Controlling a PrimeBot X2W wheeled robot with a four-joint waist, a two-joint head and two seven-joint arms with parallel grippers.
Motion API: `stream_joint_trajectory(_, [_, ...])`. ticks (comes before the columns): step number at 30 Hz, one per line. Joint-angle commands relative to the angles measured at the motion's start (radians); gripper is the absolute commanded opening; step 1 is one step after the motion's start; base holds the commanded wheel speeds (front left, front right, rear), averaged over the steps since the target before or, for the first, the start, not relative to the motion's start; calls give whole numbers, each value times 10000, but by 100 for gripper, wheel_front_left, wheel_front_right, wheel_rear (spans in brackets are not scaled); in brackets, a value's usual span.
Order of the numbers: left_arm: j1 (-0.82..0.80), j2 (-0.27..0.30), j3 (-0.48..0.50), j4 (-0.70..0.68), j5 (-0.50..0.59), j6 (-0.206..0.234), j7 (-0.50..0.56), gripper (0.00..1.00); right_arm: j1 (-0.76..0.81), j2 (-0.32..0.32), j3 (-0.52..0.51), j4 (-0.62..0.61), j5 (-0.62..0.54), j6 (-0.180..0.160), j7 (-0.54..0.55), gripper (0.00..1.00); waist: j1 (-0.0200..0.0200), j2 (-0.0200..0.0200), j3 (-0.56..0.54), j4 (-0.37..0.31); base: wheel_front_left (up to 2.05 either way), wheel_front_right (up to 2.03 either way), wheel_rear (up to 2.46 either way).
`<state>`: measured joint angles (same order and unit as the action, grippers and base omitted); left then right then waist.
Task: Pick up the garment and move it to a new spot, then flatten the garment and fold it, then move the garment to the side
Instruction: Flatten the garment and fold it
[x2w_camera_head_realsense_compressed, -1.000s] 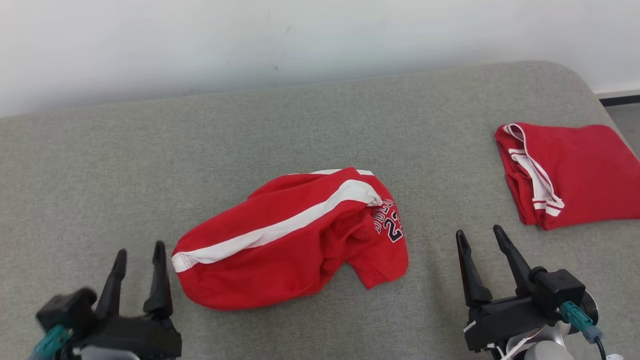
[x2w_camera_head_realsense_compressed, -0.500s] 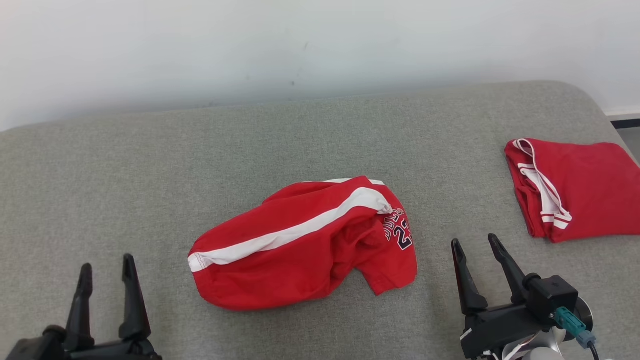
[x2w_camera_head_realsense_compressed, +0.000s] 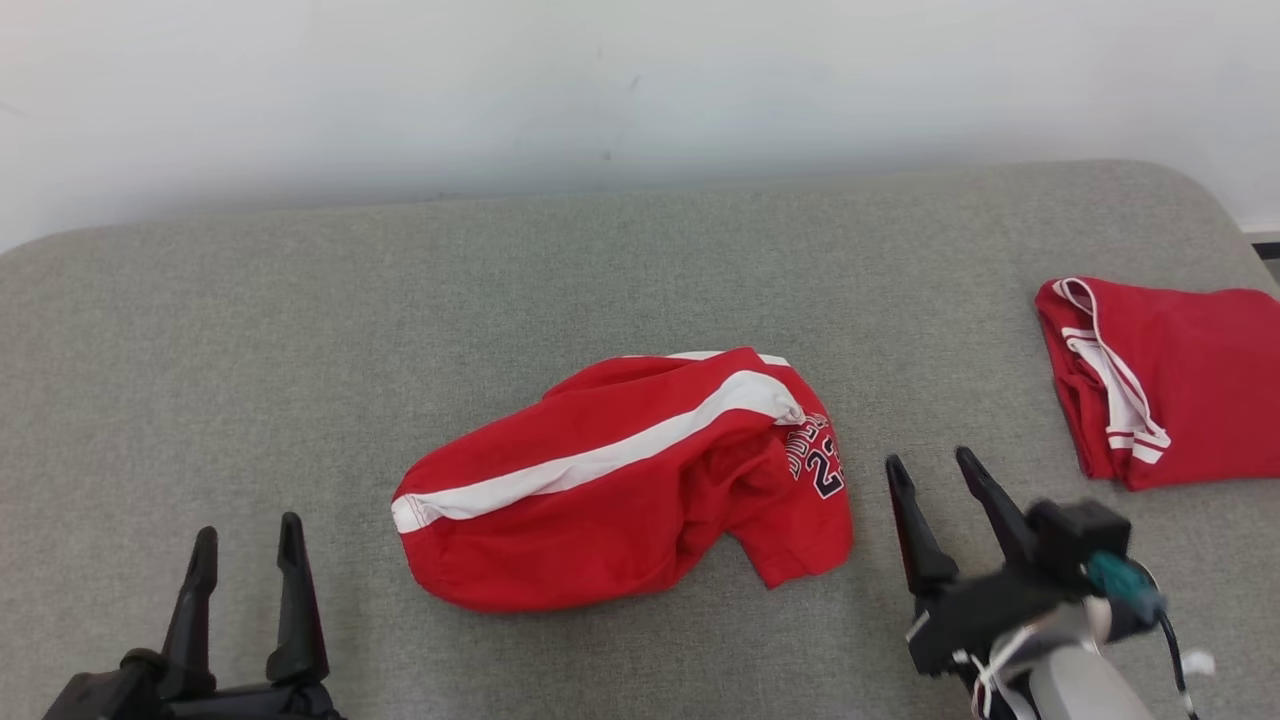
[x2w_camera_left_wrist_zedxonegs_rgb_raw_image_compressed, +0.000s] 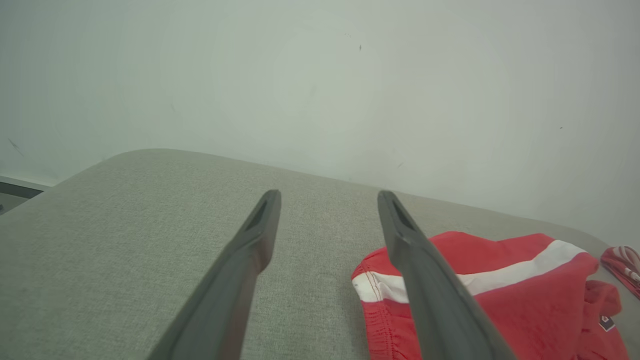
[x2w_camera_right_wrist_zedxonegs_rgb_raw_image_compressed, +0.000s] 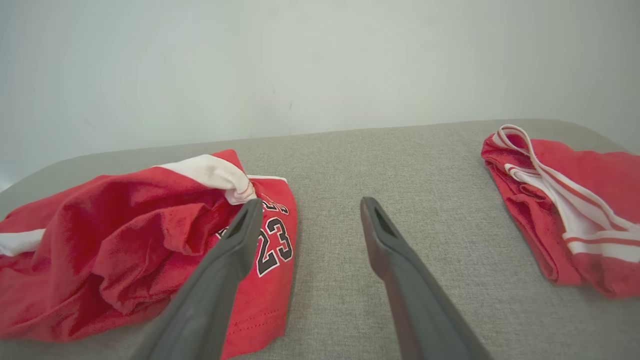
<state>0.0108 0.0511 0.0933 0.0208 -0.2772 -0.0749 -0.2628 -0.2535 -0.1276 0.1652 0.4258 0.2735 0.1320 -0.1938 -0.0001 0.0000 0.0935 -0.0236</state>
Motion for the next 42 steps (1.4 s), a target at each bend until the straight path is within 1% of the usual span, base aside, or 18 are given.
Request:
stream_joint_trajectory(1, [-56,-6,-40,-15,44,23,-19,100,-325,-13,79,113,188,-29,219,100,1,0,99,47,0,0,0])
stream_joint_trajectory(6, [-213,-6,-287,-39,119,-8,-20,100,-1619,-336,882,860,827,-29,1378,100,1,0,328,196,0,0,0])
stream_joint_trajectory(12, [-376,-5,-550,55,151,-63,-20,100,-2808,-845,2291,1909,350,-29,2644,100,1,0,456,484,0,0,0])
stream_joint_trajectory(18, [-467,-6,-651,107,79,-115,-20,100,-3488,-1103,3155,2540,292,-29,2718,100,1,0,491,730,0,0,0])
stream_joint_trajectory(25, [-427,-6,-590,99,59,-120,-20,100,-4034,-1083,3511,3276,387,-29,2321,100,1,0,574,889,0,0,0])
stream_joint_trajectory(26, [-435,-6,-572,101,54,-124,-20,100,-4104,-1072,3588,3353,410,-29,2242,49,1,0,592,899,0,0,0])
stream_joint_trajectory(27, [-446,-6,-564,105,45,-126,-20,100,-4173,-1067,3652,3420,437,-29,2161,20,1,0,608,906,0,0,0])
stream_joint_trajectory(28, [-460,-6,-554,109,39,-128,-20,100,-4234,-1063,3735,3463,445,-29,2071,0,1,0,623,911,0,0,0])
stream_joint_trajectory(31, [-493,-6,-528,115,28,-119,-20,100,-4258,-1107,3823,3537,507,-29,1827,0,1,0,643,906,0,0,0])
stream_joint_trajectory(35, [-519,-6,-481,111,-11,-83,-20,100,-4080,-1335,3634,3332,352,-29,1012,0,1,0,583,868,0,0,0])
stream_joint_trajectory(39, [-421,-6,-376,105,-21,-49,-20,100,-3460,-1597,3124,2537,88,-29,333,0,1,0,426,738,0,0,0])
stream_joint_trajectory(42, [-241,-5,-203,54,-20,12,-20,100,-2613,-1773,2623,1643,-258,-29,392,0,1,0,327,514,0,0,0])
